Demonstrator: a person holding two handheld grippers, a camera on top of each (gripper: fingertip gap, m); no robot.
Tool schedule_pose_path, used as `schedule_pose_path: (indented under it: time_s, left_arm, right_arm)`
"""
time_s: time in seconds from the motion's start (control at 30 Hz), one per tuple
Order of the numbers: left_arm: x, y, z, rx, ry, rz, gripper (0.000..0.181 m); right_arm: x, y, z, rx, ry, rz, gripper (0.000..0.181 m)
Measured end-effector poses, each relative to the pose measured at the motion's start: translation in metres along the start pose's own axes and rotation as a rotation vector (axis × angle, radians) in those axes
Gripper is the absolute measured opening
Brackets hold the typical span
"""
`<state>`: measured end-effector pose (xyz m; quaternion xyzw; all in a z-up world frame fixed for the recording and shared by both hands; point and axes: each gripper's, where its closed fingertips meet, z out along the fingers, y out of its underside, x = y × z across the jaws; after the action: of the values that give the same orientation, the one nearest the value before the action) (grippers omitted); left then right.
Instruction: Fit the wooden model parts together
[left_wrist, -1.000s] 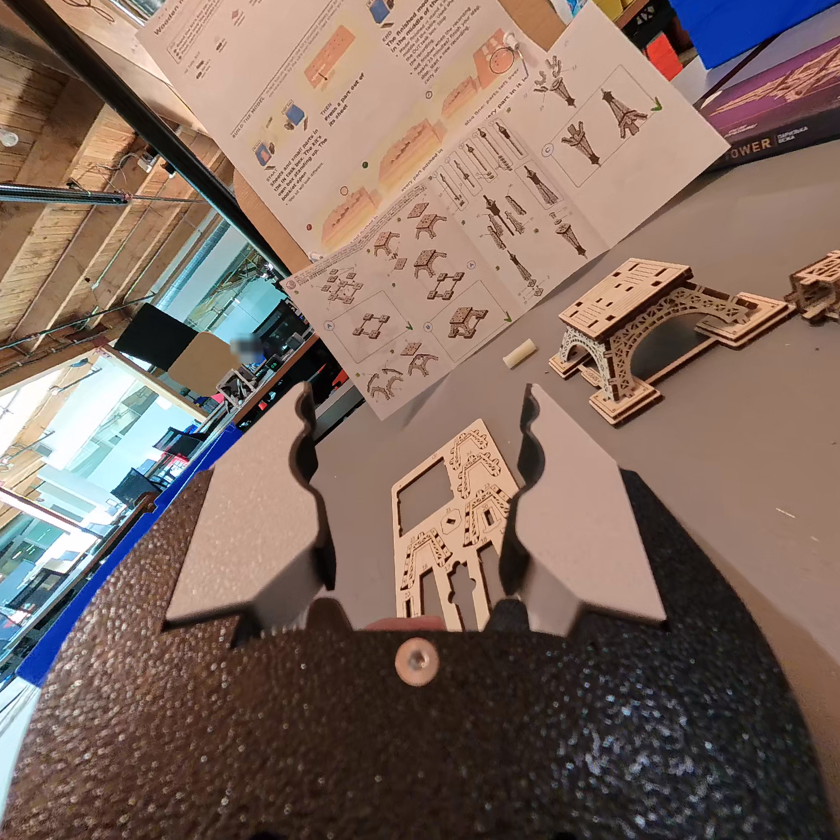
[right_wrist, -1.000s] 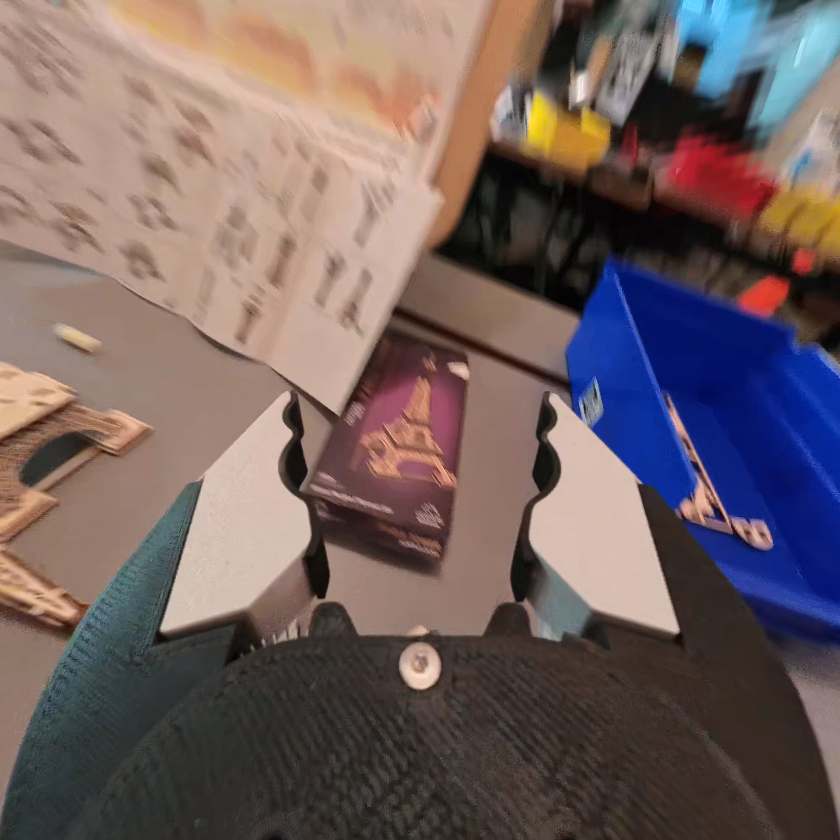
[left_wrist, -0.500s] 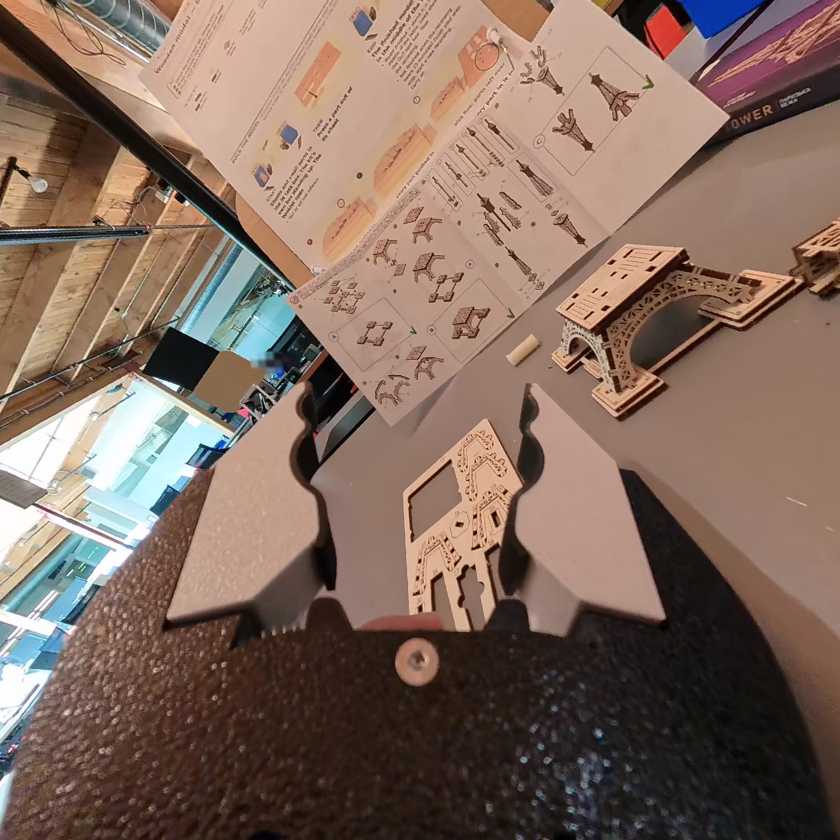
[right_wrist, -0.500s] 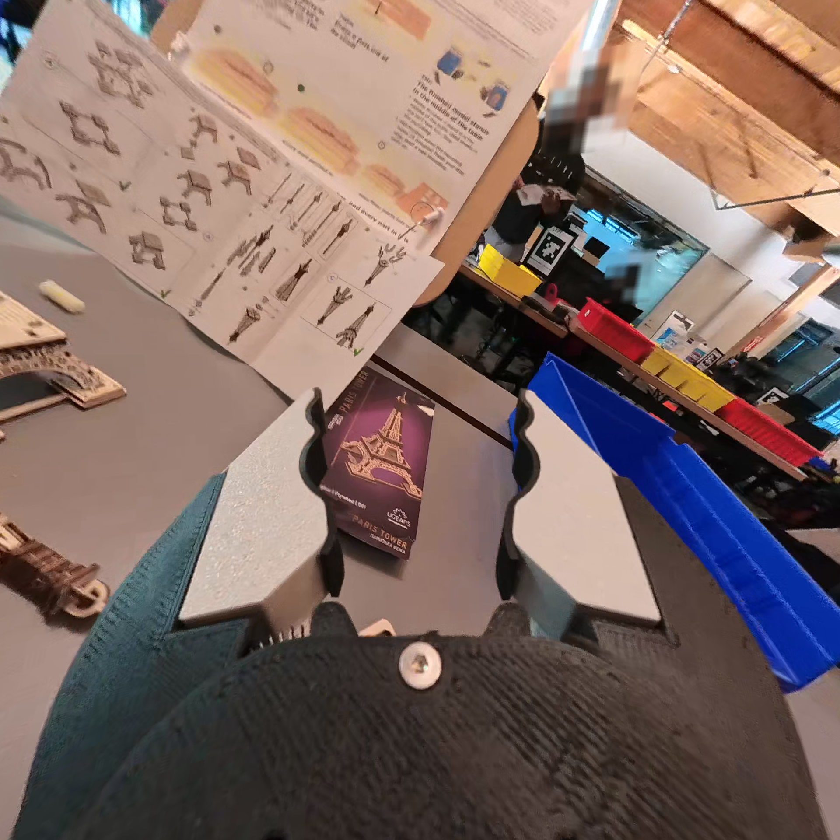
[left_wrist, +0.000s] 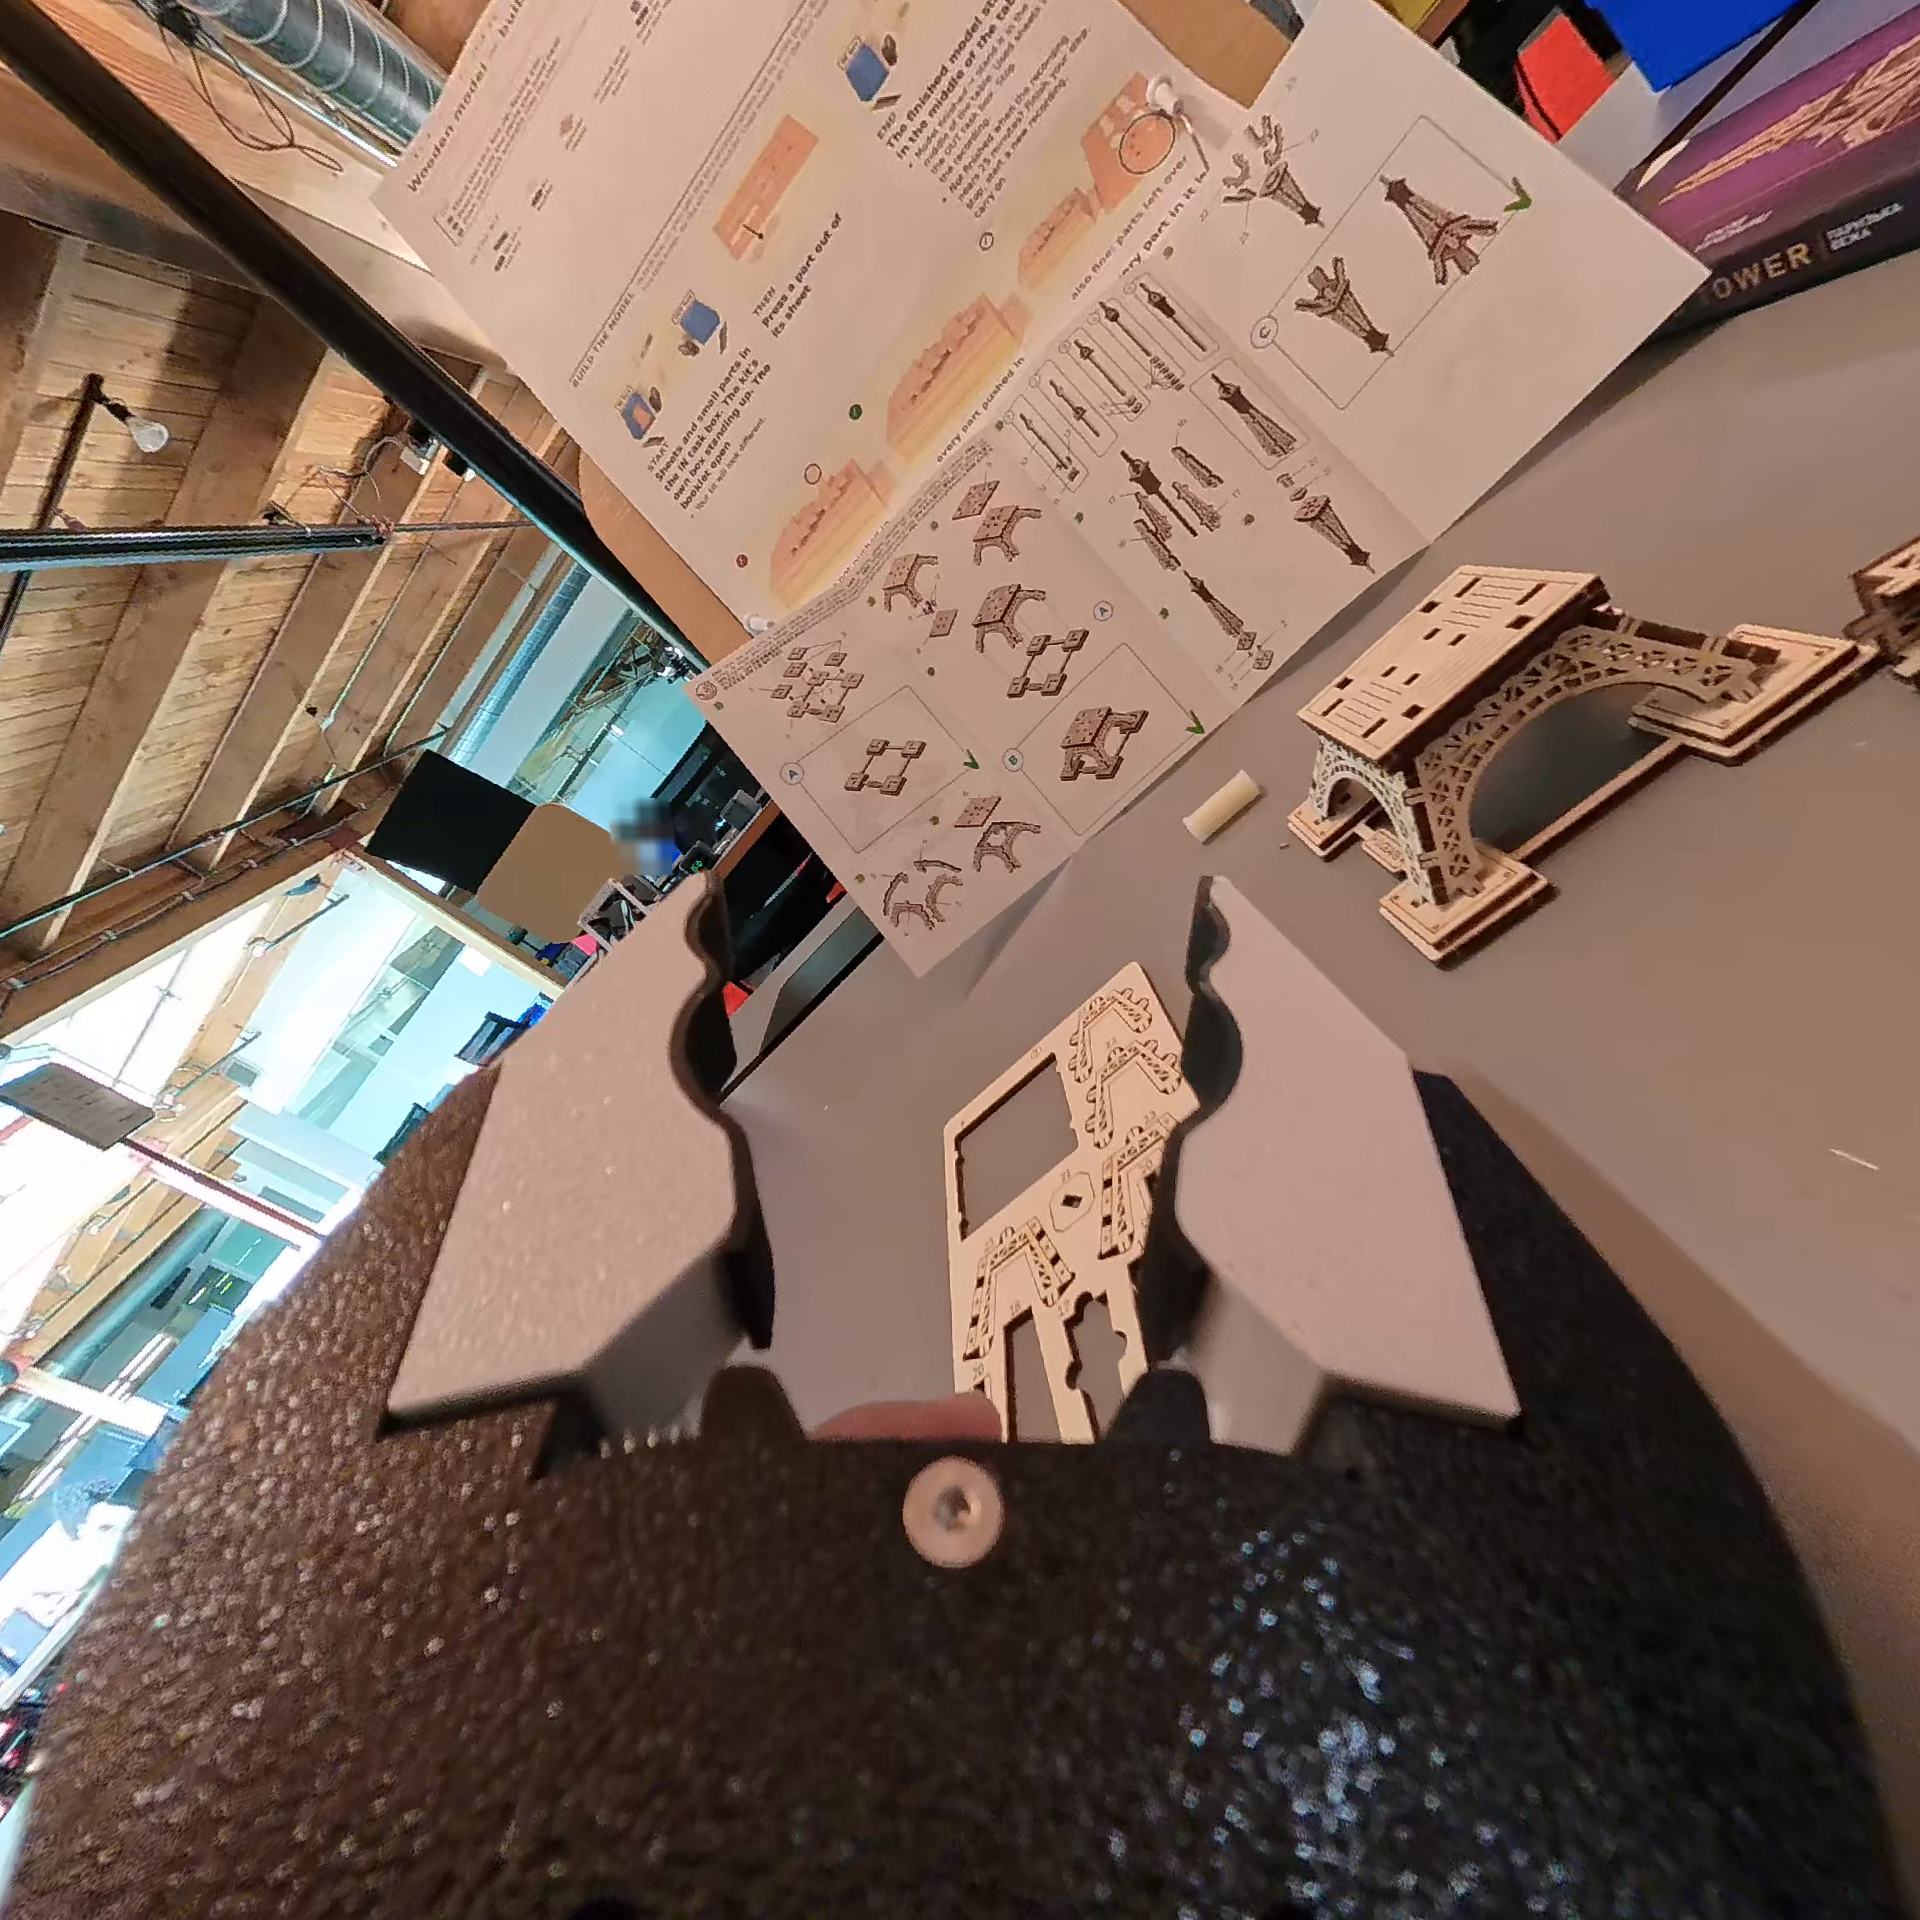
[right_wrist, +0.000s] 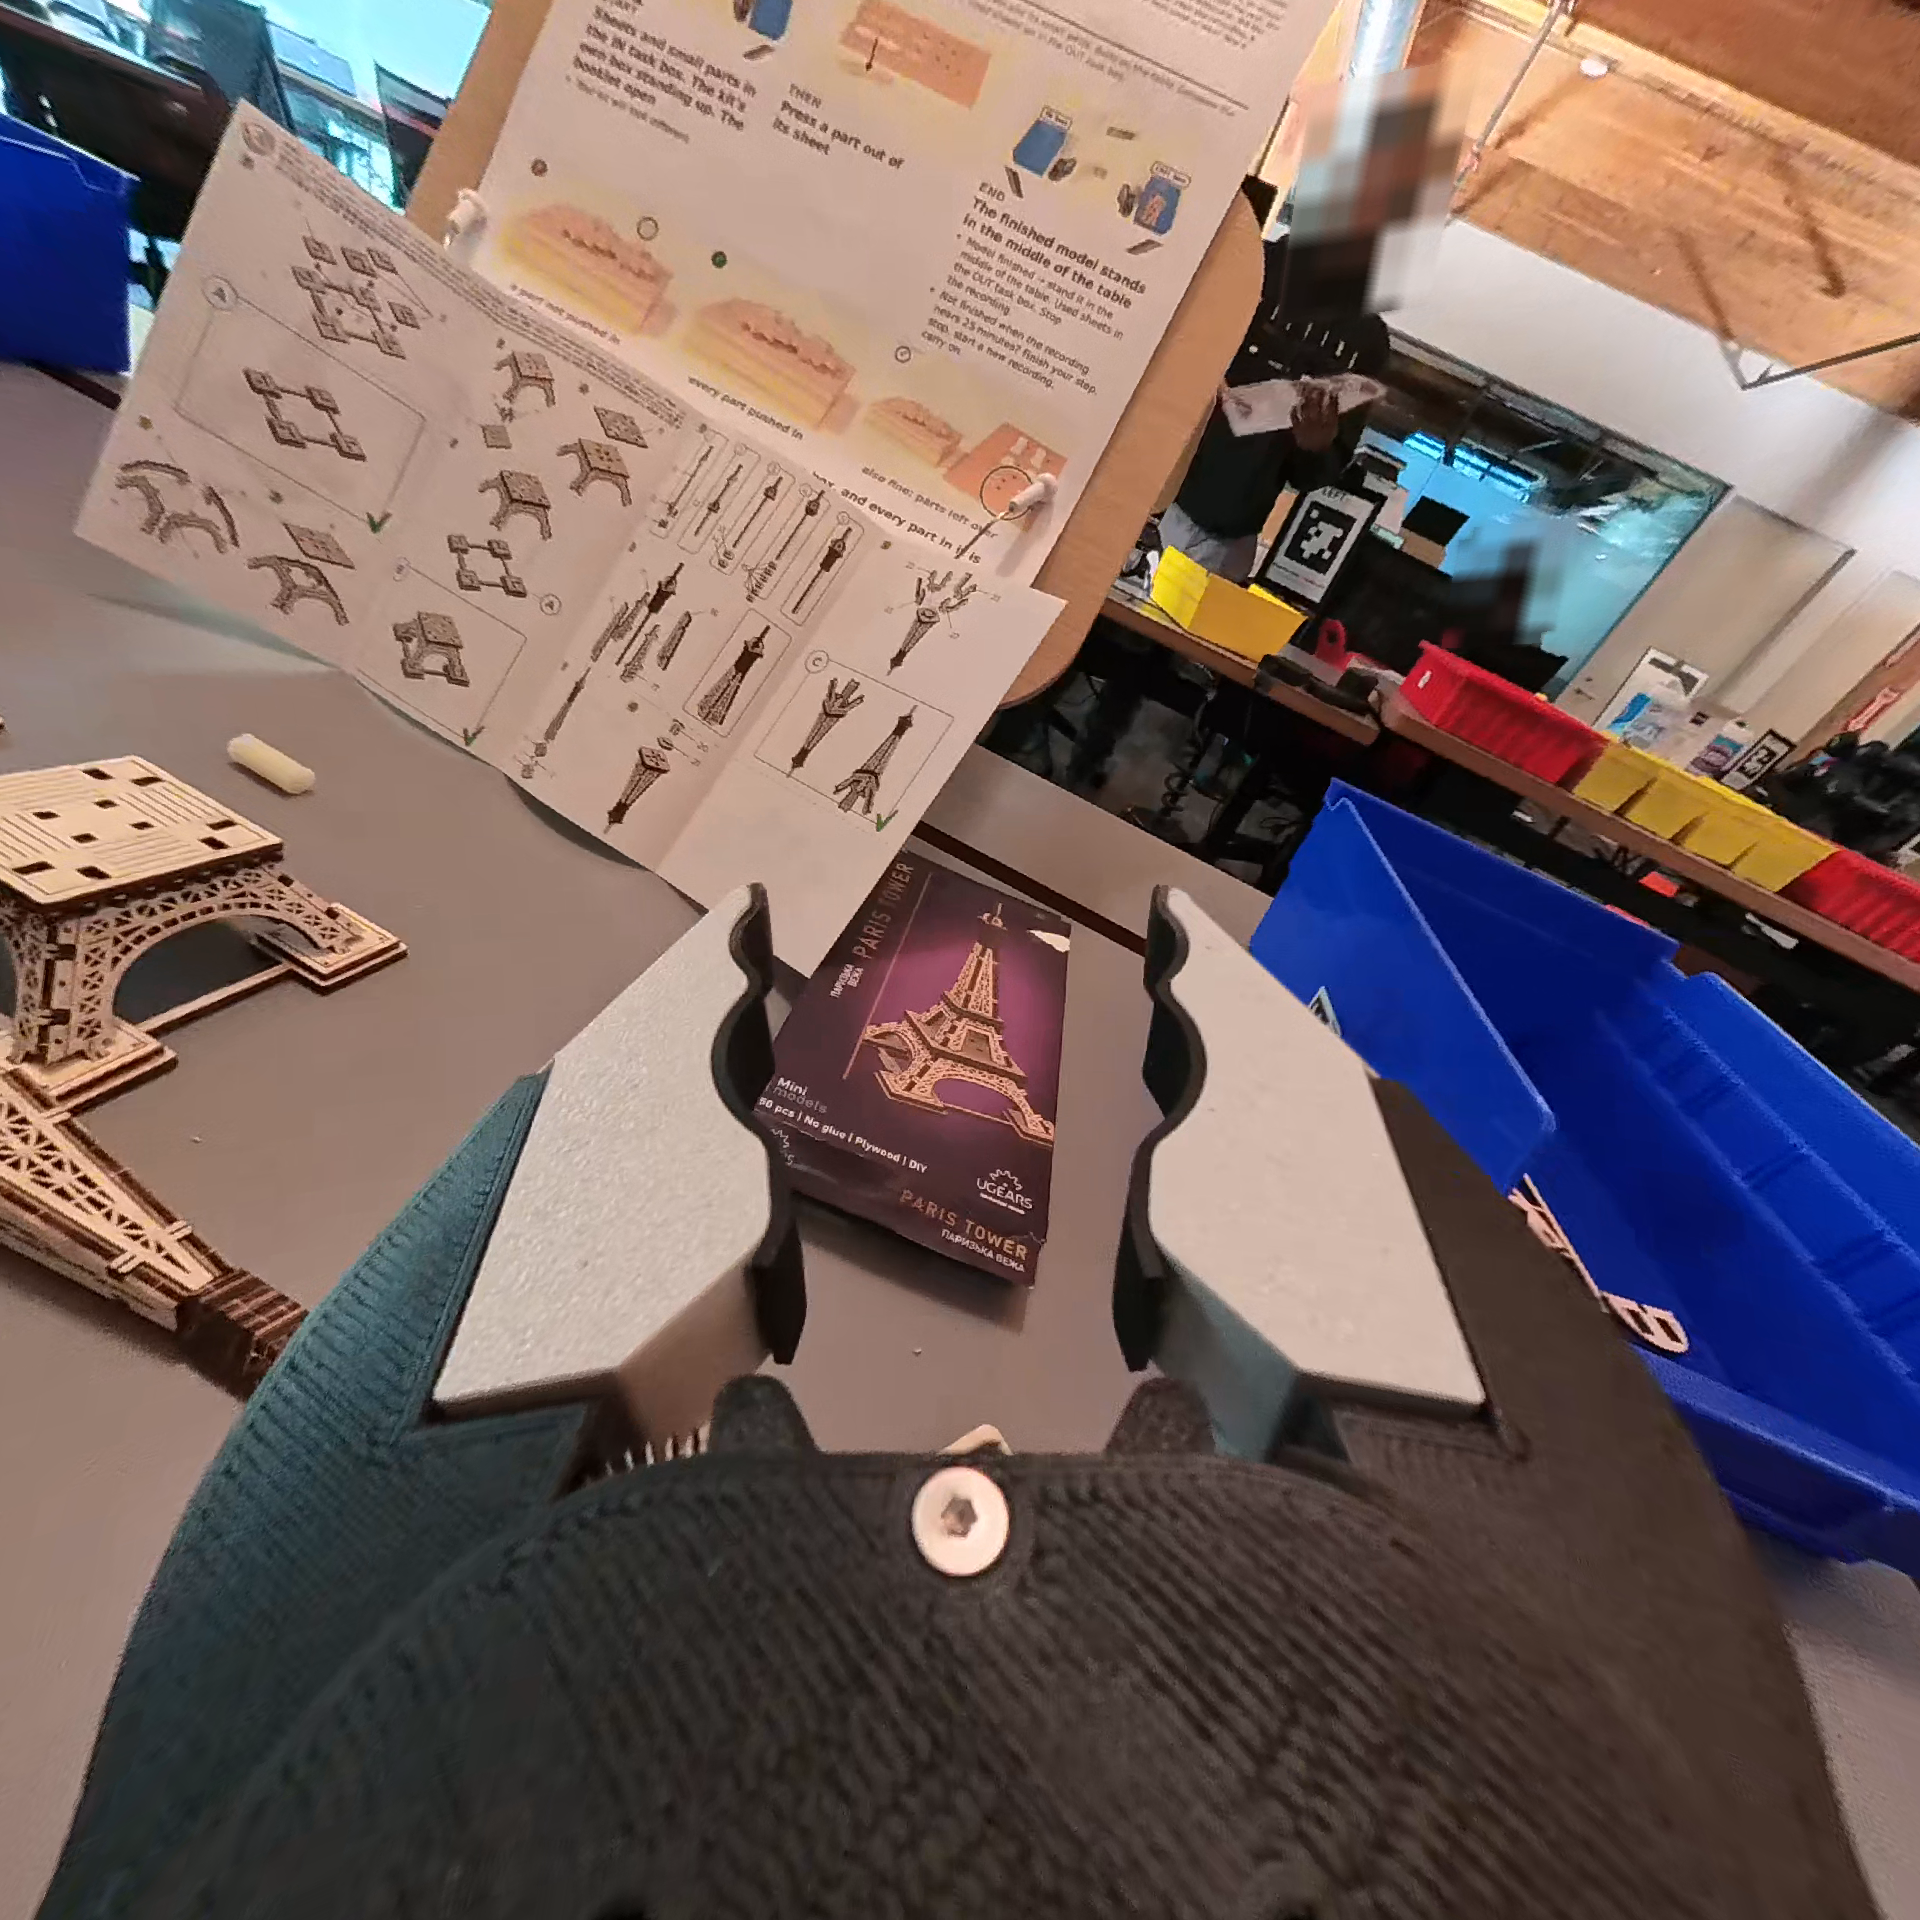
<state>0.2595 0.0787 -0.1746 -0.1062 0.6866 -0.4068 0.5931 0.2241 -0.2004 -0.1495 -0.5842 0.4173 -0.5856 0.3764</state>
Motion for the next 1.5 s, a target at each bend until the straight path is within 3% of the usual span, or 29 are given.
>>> schedule_pose_path:
  time_s: [0.43, 1.5]
  left_arm:
    - [-0.002, 0.002, 0.0, -0.006, -0.008, 0.002, 0.086]
    - [0.006, 0.001, 0.0, -0.008, 0.026, 0.014, 0.086]
  right_arm:
    - [-0.023, -0.009, -0.001, 0.027, -0.039, -0.097, 0.067]
    - [-0.03, -0.005, 0.001, 0.007, -0.035, -0.246, 0.063]
